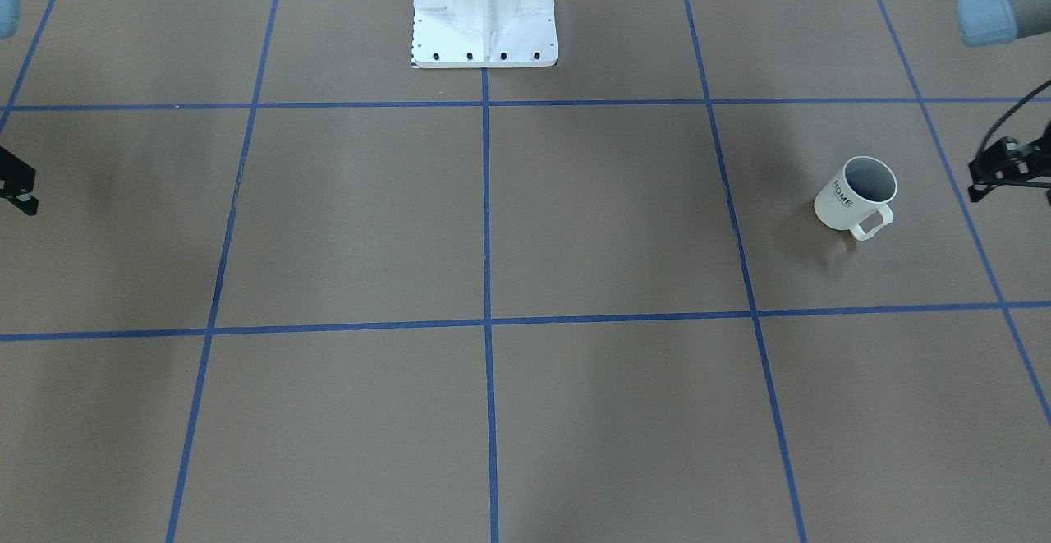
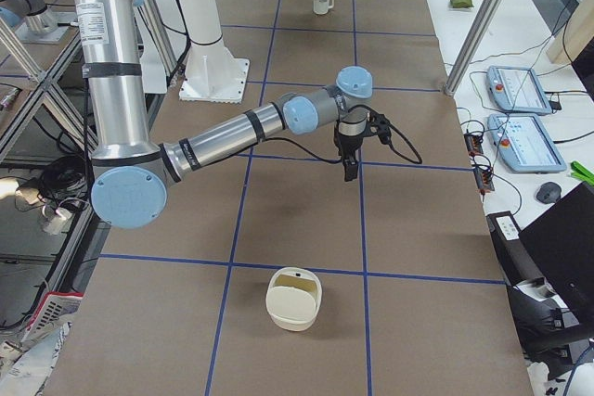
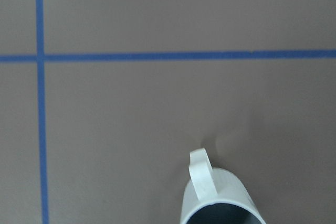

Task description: Left arm hands cup to right arm to dump lemon

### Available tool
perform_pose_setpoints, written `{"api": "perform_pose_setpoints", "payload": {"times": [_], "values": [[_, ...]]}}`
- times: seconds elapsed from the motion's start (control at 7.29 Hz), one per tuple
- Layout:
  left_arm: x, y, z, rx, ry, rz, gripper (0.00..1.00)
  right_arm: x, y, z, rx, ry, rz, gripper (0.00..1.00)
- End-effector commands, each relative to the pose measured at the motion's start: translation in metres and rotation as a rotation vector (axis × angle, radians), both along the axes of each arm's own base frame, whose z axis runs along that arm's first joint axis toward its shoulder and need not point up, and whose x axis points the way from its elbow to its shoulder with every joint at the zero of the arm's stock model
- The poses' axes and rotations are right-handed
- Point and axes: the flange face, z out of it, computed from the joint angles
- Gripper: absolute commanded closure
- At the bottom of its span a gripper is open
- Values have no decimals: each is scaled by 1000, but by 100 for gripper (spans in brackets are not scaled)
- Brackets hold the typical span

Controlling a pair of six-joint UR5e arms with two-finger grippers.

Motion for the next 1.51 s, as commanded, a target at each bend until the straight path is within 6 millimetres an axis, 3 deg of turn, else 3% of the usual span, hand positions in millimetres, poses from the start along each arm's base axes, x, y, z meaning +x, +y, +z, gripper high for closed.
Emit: {"api": "perform_pose_setpoints", "payload": {"times": [0.0,0.14,0.27,0.41,0.82,0.96,1.1,1.37], "values": [[-83,1,60,-17,68,-16,0,69,-15,57,-12,-12,2,0],[-86,5,65,-28,54,-24,0,100,-4,75,-53,-55,49,0],[-89,37,111,-80,11,-22,0,117,7,86,-72,-62,76,0],[-90,37,124,-30,1,-32,0,124,12,91,-82,-62,90,0],[-90,34,115,-3,8,-33,0,136,22,105,-110,-59,117,0],[-90,34,110,2,9,-34,0,137,35,126,-154,-54,120,0],[-90,34,107,8,9,-34,0,138,39,132,-165,-53,122,0],[-90,36,95,25,10,-34,0,157,46,138,-113,-56,116,0]]}}
